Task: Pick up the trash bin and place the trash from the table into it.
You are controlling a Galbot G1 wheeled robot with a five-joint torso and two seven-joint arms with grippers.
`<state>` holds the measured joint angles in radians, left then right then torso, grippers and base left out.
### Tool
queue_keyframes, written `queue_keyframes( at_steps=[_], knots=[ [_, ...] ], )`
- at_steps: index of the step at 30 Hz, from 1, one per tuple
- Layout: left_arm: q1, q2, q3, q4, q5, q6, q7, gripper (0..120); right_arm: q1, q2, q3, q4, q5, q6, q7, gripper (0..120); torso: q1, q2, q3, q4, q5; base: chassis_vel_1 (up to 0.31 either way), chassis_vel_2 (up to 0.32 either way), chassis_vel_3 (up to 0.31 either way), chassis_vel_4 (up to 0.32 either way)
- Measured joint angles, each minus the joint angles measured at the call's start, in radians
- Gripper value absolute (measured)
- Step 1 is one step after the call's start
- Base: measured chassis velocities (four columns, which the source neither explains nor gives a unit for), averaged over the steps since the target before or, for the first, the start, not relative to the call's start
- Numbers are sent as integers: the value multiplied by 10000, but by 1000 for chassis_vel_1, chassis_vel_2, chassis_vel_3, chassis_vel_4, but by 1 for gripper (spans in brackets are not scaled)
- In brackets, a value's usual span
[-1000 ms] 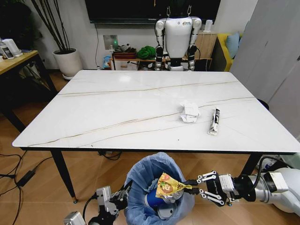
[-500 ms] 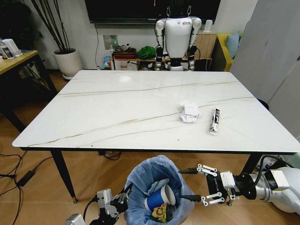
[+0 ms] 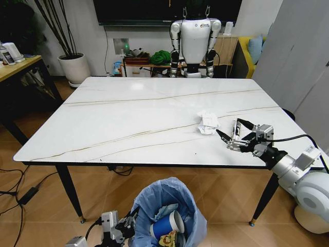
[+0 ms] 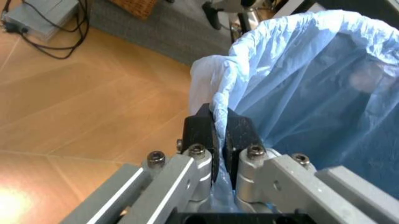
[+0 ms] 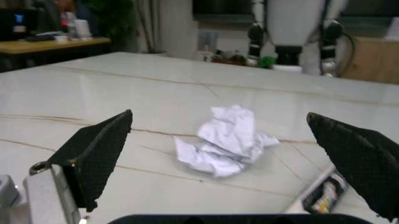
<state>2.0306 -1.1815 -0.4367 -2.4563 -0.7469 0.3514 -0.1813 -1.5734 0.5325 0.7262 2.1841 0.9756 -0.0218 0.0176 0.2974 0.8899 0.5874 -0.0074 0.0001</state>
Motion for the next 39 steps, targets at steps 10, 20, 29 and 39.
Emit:
queue_keyframes(
  at_steps=[10, 20, 29, 39],
  knots=[
    [13, 146, 4, -44, -17, 40, 35, 0, 316, 263, -64, -789, 310, -938, 895, 100, 0, 0, 0, 1, 0, 0, 0, 0, 0],
    [11, 20, 25, -65, 115, 15, 151, 0, 857, 212, -765, -1142, 607, -1109, 898, 100, 0, 0, 0, 2, 0, 0, 0, 0, 0],
    [-3, -42, 23, -13, 170, -17, 237, 0, 1265, 214, -1359, -1488, 663, -1056, 805, 99, 0, 0, 0, 1, -1, 0, 0, 0, 0],
    [9, -75, 1, -22, 201, -34, 269, 0, 1475, 212, -1891, -1783, 684, -1027, 632, 92, 0, 0, 0, 1, -1, 0, 0, 0, 0]
  ],
)
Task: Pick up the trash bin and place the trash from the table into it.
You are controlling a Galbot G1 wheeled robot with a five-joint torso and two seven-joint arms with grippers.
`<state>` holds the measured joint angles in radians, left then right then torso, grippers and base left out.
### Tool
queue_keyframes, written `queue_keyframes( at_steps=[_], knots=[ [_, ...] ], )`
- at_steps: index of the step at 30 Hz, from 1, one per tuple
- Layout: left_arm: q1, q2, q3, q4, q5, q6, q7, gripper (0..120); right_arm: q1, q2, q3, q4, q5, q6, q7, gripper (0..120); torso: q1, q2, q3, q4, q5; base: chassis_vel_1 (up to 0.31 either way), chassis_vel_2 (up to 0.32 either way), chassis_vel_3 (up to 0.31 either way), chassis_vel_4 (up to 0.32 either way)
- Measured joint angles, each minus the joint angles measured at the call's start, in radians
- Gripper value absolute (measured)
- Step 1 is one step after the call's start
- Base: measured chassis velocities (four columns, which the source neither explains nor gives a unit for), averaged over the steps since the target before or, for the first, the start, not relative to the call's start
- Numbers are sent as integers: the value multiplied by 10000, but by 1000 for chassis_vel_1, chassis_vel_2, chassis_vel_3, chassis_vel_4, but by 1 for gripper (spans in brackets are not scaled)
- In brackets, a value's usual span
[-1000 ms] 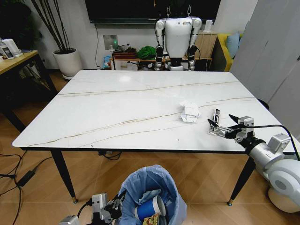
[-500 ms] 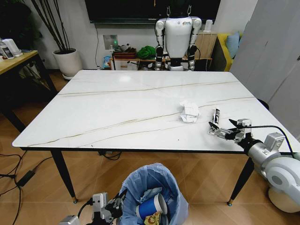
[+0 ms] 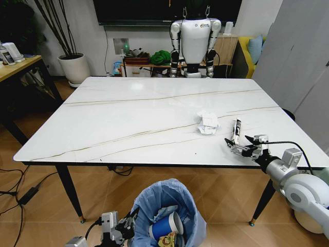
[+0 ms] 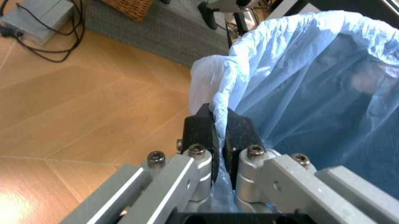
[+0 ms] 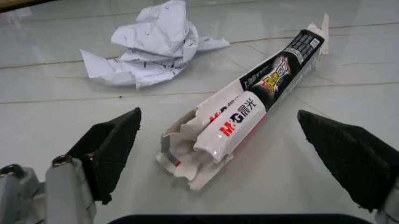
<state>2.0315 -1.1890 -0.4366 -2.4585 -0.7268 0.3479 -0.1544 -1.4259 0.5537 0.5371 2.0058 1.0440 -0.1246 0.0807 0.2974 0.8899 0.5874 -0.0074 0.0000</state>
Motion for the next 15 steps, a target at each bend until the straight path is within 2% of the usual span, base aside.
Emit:
queue_keyframes(
  at_steps=[2, 6, 11, 15],
  knots=[
    [-5, -2, 0, 0, 0, 0, 1, 0, 16, -1, -35, -42, 4, 16, -55, 89, 0, 0, 0, 0, 0, 0, 0, 0, 0],
    [-43, -1, 1, 18, -3, -3, 3, 0, 76, -2, -136, -245, 14, 127, -221, 69, 0, 0, 0, 1, 0, 0, 0, 0, 0],
    [-74, 0, 4, 49, -22, -3, 3, 0, 86, -11, -144, -357, 12, 195, -309, 57, 0, 0, 0, 0, 1, 0, 0, 0, 0],
    [-117, 21, 5, 86, -45, -3, 3, 0, 122, -47, -145, -435, 12, 282, -393, 41, 0, 0, 0, 1, 0, 0, 0, 0, 0]
  ],
)
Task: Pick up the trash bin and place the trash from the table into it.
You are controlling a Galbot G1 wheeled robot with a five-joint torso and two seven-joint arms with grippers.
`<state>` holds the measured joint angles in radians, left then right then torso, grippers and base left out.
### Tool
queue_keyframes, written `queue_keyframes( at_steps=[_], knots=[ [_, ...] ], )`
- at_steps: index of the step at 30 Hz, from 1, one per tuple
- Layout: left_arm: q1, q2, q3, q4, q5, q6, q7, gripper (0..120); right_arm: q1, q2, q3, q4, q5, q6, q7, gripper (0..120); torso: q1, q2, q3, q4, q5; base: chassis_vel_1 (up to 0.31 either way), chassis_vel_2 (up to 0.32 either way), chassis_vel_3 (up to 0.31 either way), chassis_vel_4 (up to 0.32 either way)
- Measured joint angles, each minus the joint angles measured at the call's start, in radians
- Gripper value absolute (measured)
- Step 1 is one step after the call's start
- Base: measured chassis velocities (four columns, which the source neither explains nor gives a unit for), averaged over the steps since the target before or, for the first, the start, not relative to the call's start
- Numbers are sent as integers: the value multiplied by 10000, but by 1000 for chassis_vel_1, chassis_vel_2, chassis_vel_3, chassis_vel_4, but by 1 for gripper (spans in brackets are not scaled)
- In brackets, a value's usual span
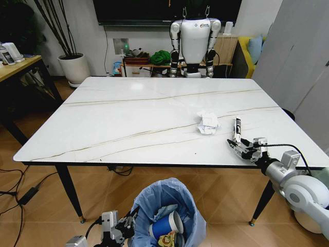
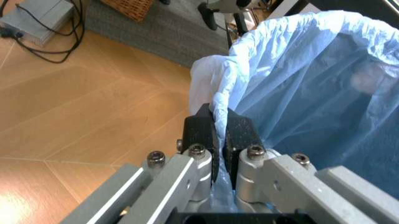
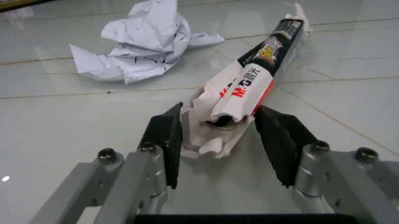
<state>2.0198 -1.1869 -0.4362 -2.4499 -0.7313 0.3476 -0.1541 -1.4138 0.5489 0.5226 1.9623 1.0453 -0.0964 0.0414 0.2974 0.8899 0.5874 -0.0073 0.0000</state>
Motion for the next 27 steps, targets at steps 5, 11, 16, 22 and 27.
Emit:
queue_keyframes(
  at_steps=[5, 11, 16, 22, 27],
  knots=[
    [-66, 25, 1, 56, -36, 0, 0, 0, -87, -58, 81, -93, -19, 131, -182, 18, 0, 0, 0, 0, 1, 0, 0, 0, 0],
    [-131, 65, 8, 101, -80, 0, -2, 0, -126, -59, 121, -101, -30, 185, -229, 0, 0, 0, 0, 0, 0, 0, 0, 0, 0],
    [-169, 100, 16, 145, -100, 0, -6, 0, -223, 17, 293, -140, -81, 346, -285, 0, 0, 0, 0, 0, 1, 0, 0, 0, 0],
    [-233, 197, 91, 187, -191, 1, -21, 0, 71, 238, 978, -266, 207, 1297, -323, 0, 0, 0, 0, 1, 4, 0, 0, 0, 0],
    [-226, 225, 46, 165, -270, 8, -51, 0, -597, -535, 2355, 240, 196, 1939, -4074, 0, 0, 0, 0, -6, -8, 0, 0, 0, 0]
  ],
)
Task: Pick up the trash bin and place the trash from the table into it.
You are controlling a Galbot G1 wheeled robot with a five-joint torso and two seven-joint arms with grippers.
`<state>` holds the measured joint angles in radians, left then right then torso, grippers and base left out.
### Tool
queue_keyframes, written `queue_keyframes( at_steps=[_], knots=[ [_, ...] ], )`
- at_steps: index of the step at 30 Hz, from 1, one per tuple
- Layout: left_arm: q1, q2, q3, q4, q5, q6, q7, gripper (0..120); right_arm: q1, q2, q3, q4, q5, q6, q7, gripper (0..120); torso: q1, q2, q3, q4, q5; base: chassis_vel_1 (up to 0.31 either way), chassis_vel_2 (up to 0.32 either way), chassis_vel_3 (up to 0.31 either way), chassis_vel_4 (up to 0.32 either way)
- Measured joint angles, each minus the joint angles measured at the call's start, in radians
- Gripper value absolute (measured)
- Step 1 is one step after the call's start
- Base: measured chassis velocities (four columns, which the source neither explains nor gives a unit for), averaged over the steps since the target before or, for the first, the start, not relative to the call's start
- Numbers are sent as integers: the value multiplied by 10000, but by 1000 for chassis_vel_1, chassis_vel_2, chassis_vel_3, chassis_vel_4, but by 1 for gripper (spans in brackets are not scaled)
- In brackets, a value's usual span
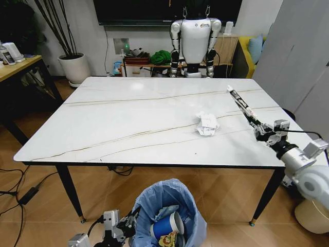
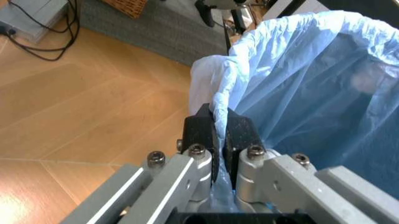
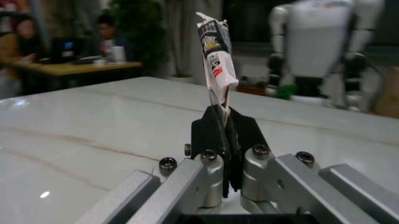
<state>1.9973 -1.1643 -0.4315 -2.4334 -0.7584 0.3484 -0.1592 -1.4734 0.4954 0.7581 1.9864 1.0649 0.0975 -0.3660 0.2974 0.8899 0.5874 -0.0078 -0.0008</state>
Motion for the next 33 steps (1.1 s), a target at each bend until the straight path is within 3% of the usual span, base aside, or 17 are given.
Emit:
queue_keyframes(
  at_steps=[1, 2, 3, 4, 11, 15, 21, 29, 33],
  knots=[
    [0, 0, 0, 0, 0, 0, 0, 0, 0, 0, 0, 0, 0, 0, 0, 0, 0, 0, 0, 0, 0, 0, 0, 0, 0],
    [73, -93, -55, -80, 6, -1, 2, 0, -106, -259, 80, 325, -203, 39, -1135, 0, 0, 0, 0, 5, 7, 0, 0, 0, 0],
    [88, -124, -72, -106, 7, -2, 2, 0, -133, -314, 91, 426, -253, 47, -1417, 0, -1, 0, 0, 7, 9, 0, 0, 0, 0],
    [125, -191, -162, -199, 17, -9, 3, 0, -300, -586, 117, 1375, -566, -147, -2854, 0, 0, 0, 0, 9, 6, 0, 0, 0, 0],
    [192, -228, -201, -228, 79, -21, 7, 0, -458, -796, 170, 2231, -1527, -521, -4164, 0, -1, 0, 0, 4, 6, 0, 0, 0, 0],
    [225, -452, -235, -249, 176, -34, 12, 0, -452, -974, 184, 2352, -4202, -103, -5843, 0, -1, 0, 0, 5, 10, 0, 0, 0, 0],
    [200, -607, -196, -119, 281, -35, -35, 0, -439, -1005, 441, 2365, -5665, 423, -6732, 0, -1, 0, 0, 5, 8, 0, 0, 0, 0],
    [193, -767, -164, -79, 372, -34, -32, 0, -391, -1007, 416, 2370, -5818, 656, -6965, 0, -1, 0, 0, 6, 8, 0, 0, 0, 0],
    [194, -836, -134, -62, 413, -31, -18, 0, -380, -952, 376, 2315, -5721, 653, -7021, 10, 0, 0, 0, 6, 9, 0, 0, 0, 0]
  ],
)
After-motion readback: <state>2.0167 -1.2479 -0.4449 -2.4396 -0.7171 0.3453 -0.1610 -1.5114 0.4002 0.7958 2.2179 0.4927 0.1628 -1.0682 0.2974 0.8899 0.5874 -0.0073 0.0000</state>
